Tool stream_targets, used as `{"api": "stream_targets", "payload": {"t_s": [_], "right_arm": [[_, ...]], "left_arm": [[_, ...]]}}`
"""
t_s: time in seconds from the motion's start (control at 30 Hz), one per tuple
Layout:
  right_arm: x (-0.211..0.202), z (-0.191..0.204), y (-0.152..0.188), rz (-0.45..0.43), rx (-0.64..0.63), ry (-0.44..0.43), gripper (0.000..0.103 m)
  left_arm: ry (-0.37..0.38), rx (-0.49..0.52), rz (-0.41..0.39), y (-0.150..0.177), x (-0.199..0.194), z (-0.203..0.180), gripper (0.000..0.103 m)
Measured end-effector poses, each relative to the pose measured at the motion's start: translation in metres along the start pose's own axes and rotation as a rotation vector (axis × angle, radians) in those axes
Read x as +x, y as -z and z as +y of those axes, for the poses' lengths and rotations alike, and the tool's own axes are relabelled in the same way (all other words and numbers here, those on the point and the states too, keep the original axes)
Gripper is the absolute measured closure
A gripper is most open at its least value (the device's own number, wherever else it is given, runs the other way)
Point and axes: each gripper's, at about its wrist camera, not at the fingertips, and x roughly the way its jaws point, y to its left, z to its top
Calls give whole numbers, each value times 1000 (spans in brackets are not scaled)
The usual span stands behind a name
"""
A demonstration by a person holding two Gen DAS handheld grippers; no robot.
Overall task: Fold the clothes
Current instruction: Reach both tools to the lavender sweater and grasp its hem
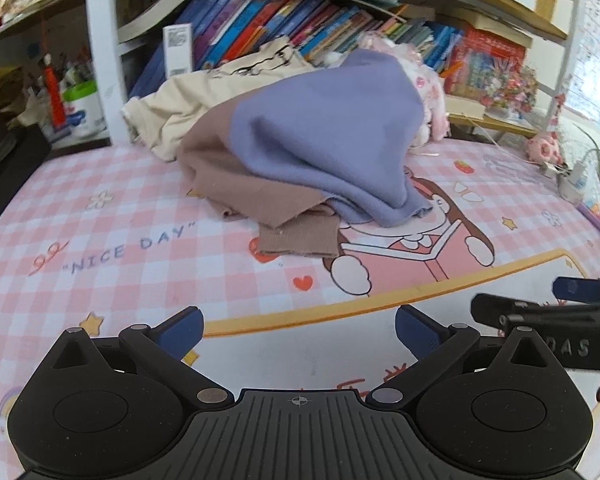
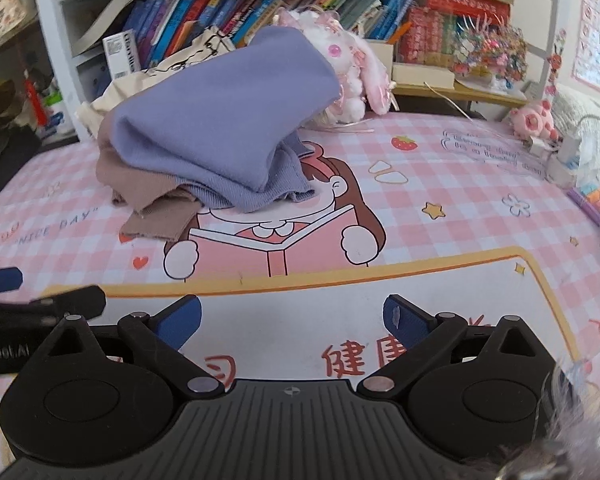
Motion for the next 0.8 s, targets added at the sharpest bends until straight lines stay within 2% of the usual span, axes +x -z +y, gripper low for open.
{"api": "stream_targets", "payload": {"t_s": [0.13, 0.3, 0.43, 0.57, 0.8], "right_arm": [[3, -1, -5, -2, 33, 6, 7], [5, -8, -13, -27, 51, 16, 7], [9, -18, -19, -46, 51, 15, 7], [16, -33, -23, -47, 43, -11, 7], [30, -74, -29, -28, 37, -137, 9]], "left_arm": [[17, 65, -29, -2, 2, -2, 1], [34, 80, -63, -4, 5, -4, 0], [-10, 65, -85, -6, 8, -8, 0], [-56, 44, -72, -10, 14, -19, 1], [-156, 81, -53, -23, 35, -56, 1]]}}
